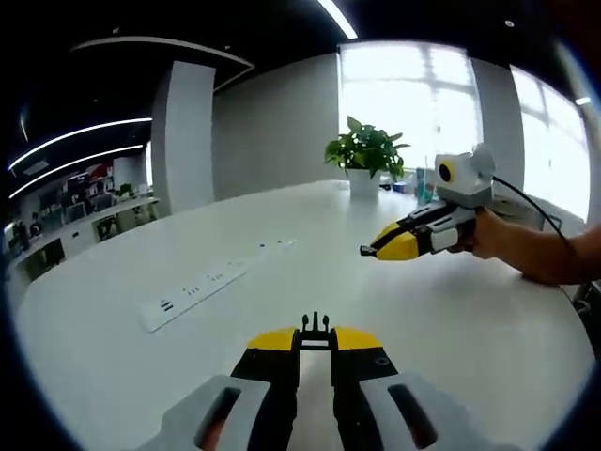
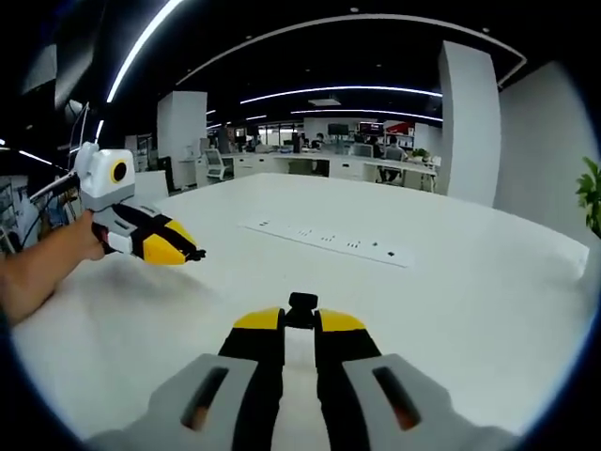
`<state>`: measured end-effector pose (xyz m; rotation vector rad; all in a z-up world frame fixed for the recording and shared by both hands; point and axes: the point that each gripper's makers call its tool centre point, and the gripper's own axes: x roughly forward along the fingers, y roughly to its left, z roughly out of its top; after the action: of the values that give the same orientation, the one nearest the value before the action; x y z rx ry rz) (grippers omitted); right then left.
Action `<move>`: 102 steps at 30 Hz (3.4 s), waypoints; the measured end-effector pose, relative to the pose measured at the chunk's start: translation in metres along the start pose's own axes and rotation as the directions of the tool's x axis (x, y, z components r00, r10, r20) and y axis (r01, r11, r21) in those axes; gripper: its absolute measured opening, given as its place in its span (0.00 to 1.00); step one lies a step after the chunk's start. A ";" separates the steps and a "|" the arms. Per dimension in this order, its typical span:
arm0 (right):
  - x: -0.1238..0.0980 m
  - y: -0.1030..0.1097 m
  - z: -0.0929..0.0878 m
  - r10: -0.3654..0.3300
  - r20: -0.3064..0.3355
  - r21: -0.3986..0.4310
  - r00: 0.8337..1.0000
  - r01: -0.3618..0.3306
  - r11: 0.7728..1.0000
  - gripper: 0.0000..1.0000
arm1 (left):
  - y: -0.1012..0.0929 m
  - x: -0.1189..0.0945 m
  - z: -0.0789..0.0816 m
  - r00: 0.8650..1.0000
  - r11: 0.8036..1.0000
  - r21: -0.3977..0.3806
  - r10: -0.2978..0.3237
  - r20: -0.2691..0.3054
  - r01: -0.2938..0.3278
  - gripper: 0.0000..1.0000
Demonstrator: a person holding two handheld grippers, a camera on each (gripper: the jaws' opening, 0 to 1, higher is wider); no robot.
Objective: Snap the two parts of the plastic buckle together until the buckle closes and remains connected.
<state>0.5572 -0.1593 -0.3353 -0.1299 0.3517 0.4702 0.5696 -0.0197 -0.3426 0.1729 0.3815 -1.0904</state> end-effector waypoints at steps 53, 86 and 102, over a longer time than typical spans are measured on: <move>-0.056 0.082 -0.021 0.157 -0.030 -0.087 0.987 -0.159 0.983 0.10 | -0.076 -0.067 -0.039 0.999 0.999 0.001 -0.044 -0.010 0.044 0.10; -0.076 0.106 -0.030 0.340 -0.050 -0.143 0.939 -0.343 0.928 0.10 | -0.108 -0.076 -0.037 0.993 0.994 0.017 -0.112 -0.030 0.112 0.09; -0.082 0.142 -0.031 0.497 -0.061 -0.200 0.865 -0.499 0.843 0.10 | -0.132 -0.087 -0.045 0.985 0.984 0.046 -0.170 -0.042 0.172 0.09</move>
<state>0.4135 -0.0745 -0.3401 -0.2480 0.3412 1.0283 0.4075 0.0068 -0.3436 0.2084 0.4094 -1.2681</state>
